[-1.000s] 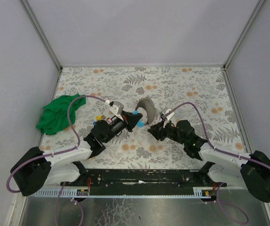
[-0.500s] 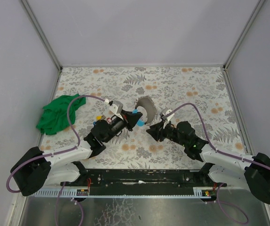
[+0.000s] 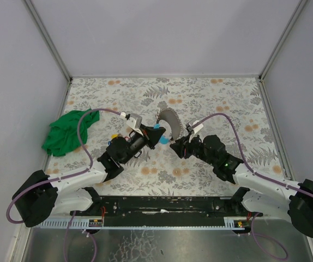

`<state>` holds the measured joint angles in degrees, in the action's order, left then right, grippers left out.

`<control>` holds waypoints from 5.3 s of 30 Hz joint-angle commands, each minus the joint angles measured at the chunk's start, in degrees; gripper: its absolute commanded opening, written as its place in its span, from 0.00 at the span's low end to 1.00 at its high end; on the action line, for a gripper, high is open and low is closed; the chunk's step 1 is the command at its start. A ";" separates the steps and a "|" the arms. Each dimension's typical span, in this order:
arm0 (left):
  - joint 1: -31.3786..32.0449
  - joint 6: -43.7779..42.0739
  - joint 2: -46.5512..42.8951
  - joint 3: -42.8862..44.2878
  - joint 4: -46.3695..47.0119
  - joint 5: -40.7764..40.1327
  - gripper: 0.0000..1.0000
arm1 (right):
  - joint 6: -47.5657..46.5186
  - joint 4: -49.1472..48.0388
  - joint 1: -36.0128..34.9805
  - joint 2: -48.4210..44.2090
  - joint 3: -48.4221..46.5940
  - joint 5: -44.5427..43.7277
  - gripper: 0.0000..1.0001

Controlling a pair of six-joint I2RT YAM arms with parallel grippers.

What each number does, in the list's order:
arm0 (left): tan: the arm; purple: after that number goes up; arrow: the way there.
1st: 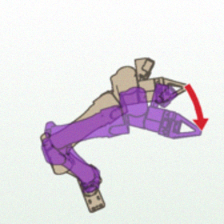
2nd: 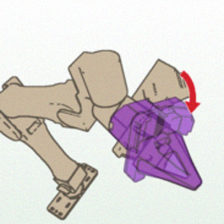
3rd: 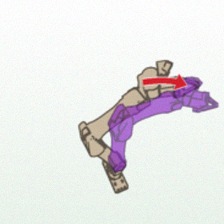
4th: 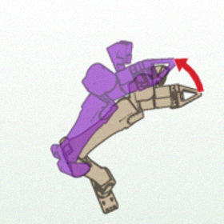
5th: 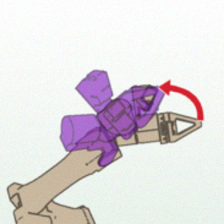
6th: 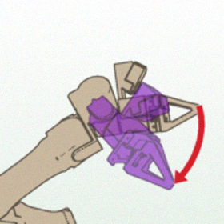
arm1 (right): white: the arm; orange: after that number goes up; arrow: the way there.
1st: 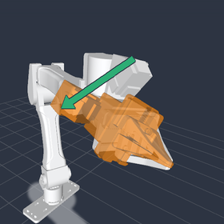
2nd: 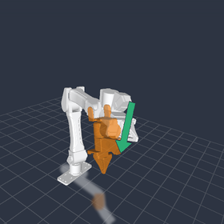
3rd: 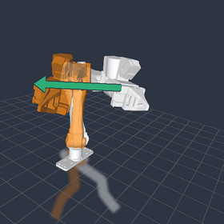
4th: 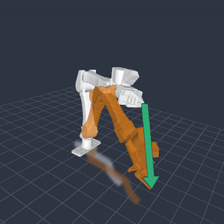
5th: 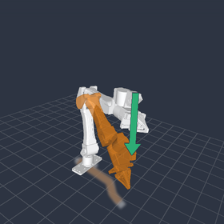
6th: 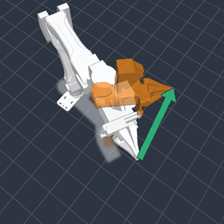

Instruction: Put the keys on the keyring

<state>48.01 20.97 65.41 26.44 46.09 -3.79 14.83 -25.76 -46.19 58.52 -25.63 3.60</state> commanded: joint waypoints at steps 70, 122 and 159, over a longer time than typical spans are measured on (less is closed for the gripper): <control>0.70 12.25 -0.37 4.40 -3.11 -6.70 0.00 | -0.77 -0.90 -0.61 4.46 -4.95 -2.66 0.01; 0.36 8.26 -9.94 -4.48 -23.08 -7.20 0.55 | -14.58 7.59 -0.59 -1.18 2.82 -1.22 0.00; 2.41 9.88 1.78 -13.07 1.36 7.60 0.35 | -20.34 5.41 -0.56 -0.39 2.12 7.30 0.00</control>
<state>52.45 39.75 74.17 12.36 49.01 4.73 -2.42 -17.06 -46.46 57.41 -20.38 5.45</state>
